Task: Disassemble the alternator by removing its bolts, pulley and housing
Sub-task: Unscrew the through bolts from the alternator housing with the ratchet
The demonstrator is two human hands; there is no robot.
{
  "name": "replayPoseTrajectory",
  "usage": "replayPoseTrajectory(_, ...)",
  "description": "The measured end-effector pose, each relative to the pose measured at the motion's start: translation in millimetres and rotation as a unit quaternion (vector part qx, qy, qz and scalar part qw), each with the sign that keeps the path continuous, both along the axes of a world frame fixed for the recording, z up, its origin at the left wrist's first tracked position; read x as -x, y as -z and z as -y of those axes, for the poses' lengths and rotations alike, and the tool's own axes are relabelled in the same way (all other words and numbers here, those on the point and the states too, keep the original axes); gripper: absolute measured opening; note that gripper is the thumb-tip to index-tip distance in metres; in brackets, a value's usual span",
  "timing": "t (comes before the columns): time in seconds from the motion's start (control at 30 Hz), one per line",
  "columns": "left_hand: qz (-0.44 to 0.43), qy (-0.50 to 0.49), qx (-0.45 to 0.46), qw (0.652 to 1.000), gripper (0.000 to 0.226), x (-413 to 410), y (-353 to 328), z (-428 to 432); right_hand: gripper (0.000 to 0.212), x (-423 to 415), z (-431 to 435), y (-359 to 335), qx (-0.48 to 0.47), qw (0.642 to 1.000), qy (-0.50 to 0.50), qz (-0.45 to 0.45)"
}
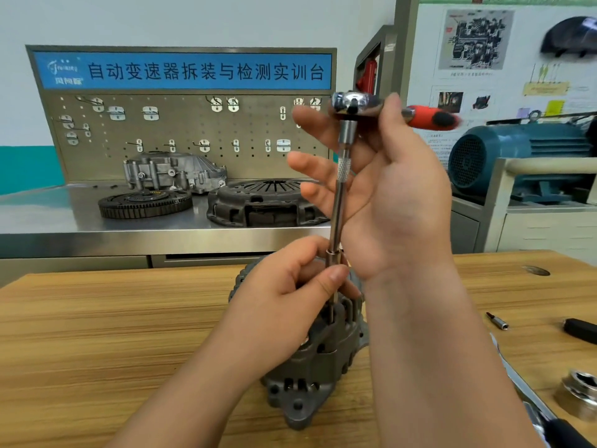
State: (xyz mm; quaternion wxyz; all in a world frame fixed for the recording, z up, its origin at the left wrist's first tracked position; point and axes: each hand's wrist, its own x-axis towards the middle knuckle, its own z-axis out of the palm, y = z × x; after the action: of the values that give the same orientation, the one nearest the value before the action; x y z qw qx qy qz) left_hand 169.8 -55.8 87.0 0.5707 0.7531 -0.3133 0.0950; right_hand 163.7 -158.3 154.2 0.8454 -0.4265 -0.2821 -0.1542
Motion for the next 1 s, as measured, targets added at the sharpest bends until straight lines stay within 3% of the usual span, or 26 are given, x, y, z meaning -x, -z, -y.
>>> replayPoseTrajectory(0.17, -0.003, 0.01, 0.03, 0.999, 0.014, -0.4, -1.4, 1.5, 0.049, -4.2, 3.7, -3.7, 0.048, 0.998, -0.023, -0.043)
replayPoseTrajectory(0.33, 0.052, -0.009, 0.077, 0.996, 0.018, -5.5, -9.0, -5.6, 0.044, -6.9, 16.7, -2.4, 0.188, 0.971, 0.144, -0.033)
replayPoseTrajectory(0.4, 0.059, -0.008, 0.109, 0.992, 0.022, -8.1, -14.8, -10.2, 0.04, -4.2, 26.6, 6.6, 0.277, 0.929, 0.243, -0.029)
replayPoseTrajectory(0.47, 0.061, -0.003, 0.131, 0.989, 0.021, -10.1, -17.8, -13.2, 0.036, 1.5, 34.7, 19.7, 0.389, 0.864, 0.32, -0.01)
replayPoseTrajectory(0.57, 0.051, 0.014, 0.148, 0.988, 0.016, -10.0, -16.5, -14.4, 0.033, 11.4, 38.3, 39.0, 0.566, 0.758, 0.325, 0.008)
replayPoseTrajectory(0.7, 0.026, 0.015, 0.139, 0.99, 0.039, -12.7, -7.8, -13.3, 0.033, 13.1, 34.6, 56.0, 0.691, 0.645, 0.326, 0.009)
replayPoseTrajectory(0.83, 0.003, 0.02, 0.128, 0.992, 0.043, -12.9, -2.4, -10.4, 0.014, 14.0, 28.9, 59.2, 0.683, 0.643, 0.347, 0.012)
replayPoseTrajectory(1.0, 0.002, 0.016, 0.107, 0.994, 0.044, -11.2, 1.3, -8.9, 0.013, 16.4, 28.5, 58.9, 0.665, 0.649, 0.369, 0.017)
